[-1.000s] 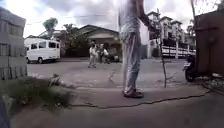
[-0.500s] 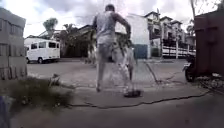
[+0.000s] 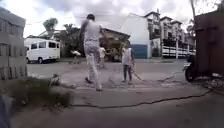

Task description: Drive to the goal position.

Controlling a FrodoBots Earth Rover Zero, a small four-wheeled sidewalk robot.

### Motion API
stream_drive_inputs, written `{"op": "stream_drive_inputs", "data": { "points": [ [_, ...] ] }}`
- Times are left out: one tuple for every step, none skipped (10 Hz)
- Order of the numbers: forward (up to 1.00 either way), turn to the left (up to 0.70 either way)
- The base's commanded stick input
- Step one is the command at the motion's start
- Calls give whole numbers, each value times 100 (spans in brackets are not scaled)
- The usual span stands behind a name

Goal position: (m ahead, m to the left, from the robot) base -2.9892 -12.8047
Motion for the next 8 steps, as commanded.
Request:
{"op": "stream_drive_inputs", "data": {
  "points": [
    [-12, 0],
    [-12, 0],
    [-12, 0],
    [-12, 0],
    [-12, 0],
    [-12, 0],
    [-12, 0],
    [-12, 0]
  ]
}}
